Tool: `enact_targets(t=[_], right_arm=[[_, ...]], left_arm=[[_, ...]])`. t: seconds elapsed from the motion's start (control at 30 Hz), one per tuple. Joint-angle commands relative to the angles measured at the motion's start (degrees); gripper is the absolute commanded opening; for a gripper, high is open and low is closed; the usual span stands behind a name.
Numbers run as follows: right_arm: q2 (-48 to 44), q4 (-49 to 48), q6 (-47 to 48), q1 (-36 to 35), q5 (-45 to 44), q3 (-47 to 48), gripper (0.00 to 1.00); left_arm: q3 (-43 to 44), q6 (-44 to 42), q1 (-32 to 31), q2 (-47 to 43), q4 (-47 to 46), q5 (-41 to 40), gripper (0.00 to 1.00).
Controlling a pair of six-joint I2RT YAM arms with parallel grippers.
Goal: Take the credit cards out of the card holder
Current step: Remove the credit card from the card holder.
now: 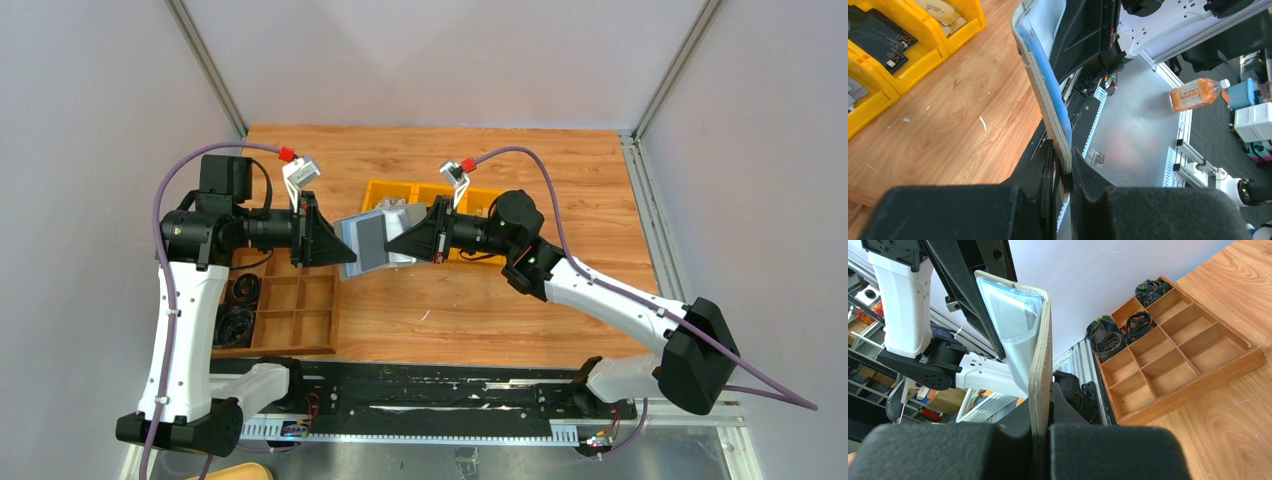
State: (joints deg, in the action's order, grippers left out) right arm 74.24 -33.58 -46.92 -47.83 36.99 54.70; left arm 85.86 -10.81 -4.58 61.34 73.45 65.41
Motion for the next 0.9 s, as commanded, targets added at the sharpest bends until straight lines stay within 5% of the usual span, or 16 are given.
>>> enact_targets(t=[0.0, 0.1, 0.37, 0.47, 0.77, 0.87], right_arm=[[0.6, -1.2, 0.5, 0.2, 1.4, 0.9, 0.00], [1.6, -1.5, 1.6, -2.2, 0.7, 1.7, 0.00], [1.3, -0.4, 3.7, -3.8, -4.3, 1.8, 0.38], [2.4, -0.4, 3.7, -3.8, -5.4, 2.5, 0.50], [7.2, 1.6, 4.6, -6.6, -8.7, 5.9, 0.54], [9.0, 1.1, 5.1, -8.0, -9.3, 7.5, 0.69]], left_arm=[[1.7, 0.2, 0.2, -0.7, 0.1, 3.9, 0.11], [3.0, 0.0, 0.2, -0.1, 0.2, 1.1, 0.04], [2.9, -1.2, 0.2, 0.8, 0.3, -18.5, 0.00], [2.8, -1.0, 0.2, 0.3, 0.3, -18.0, 0.00], [2.8, 0.4, 0.2, -0.4, 0.3, -16.3, 0.00], [2.5, 0.9, 0.2, -0.1, 0.3, -15.8, 0.00]])
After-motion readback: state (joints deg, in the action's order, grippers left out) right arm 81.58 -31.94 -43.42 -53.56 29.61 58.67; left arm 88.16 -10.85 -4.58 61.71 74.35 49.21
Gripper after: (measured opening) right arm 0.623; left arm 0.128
